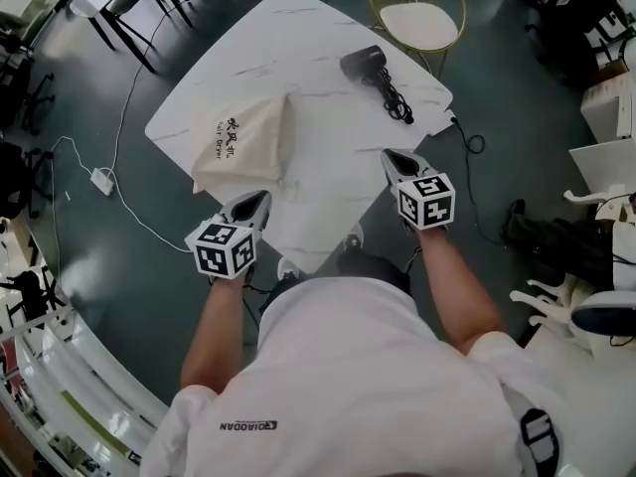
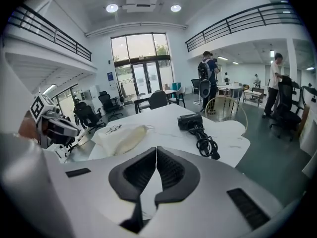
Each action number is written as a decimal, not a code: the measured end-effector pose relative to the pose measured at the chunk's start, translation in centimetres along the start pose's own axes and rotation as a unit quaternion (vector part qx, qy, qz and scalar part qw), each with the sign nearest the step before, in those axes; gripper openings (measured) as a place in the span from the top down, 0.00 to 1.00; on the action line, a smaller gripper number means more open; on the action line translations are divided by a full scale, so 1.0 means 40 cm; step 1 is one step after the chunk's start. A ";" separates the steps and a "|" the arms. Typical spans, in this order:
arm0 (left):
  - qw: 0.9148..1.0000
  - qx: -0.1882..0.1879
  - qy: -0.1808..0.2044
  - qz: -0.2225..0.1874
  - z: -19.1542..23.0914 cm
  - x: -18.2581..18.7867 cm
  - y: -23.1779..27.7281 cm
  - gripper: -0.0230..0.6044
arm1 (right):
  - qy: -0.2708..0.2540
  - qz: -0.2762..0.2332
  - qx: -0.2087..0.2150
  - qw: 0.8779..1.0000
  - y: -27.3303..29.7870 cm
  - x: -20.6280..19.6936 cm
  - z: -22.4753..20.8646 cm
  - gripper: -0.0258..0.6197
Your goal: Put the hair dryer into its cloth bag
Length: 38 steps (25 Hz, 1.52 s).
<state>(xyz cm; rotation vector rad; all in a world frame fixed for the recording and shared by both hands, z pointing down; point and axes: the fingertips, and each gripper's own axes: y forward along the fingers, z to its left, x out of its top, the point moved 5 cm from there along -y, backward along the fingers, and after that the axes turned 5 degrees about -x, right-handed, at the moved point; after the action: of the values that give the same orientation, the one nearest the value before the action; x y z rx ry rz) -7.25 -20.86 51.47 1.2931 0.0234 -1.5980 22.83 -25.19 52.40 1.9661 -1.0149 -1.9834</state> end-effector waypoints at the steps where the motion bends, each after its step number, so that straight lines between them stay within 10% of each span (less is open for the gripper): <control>1: 1.000 0.008 -0.013 -0.001 0.003 -0.002 0.015 0.92 | 0.004 0.005 0.003 1.000 0.018 0.000 -0.027 0.92; 15: 0.992 0.115 -0.054 -0.009 -0.043 -0.006 0.053 0.92 | -0.108 0.036 -0.044 0.993 0.262 0.086 -0.317 0.75; 38: 0.978 0.185 -0.097 -0.019 -0.039 -0.037 -0.003 0.92 | -0.082 0.136 -0.044 0.986 0.536 0.011 -0.393 0.50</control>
<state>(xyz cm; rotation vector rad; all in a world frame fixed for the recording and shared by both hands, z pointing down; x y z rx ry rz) -6.39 -18.92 51.81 1.4134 -0.3898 -1.8140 30.27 -46.94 65.72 1.5458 -1.1427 -2.0198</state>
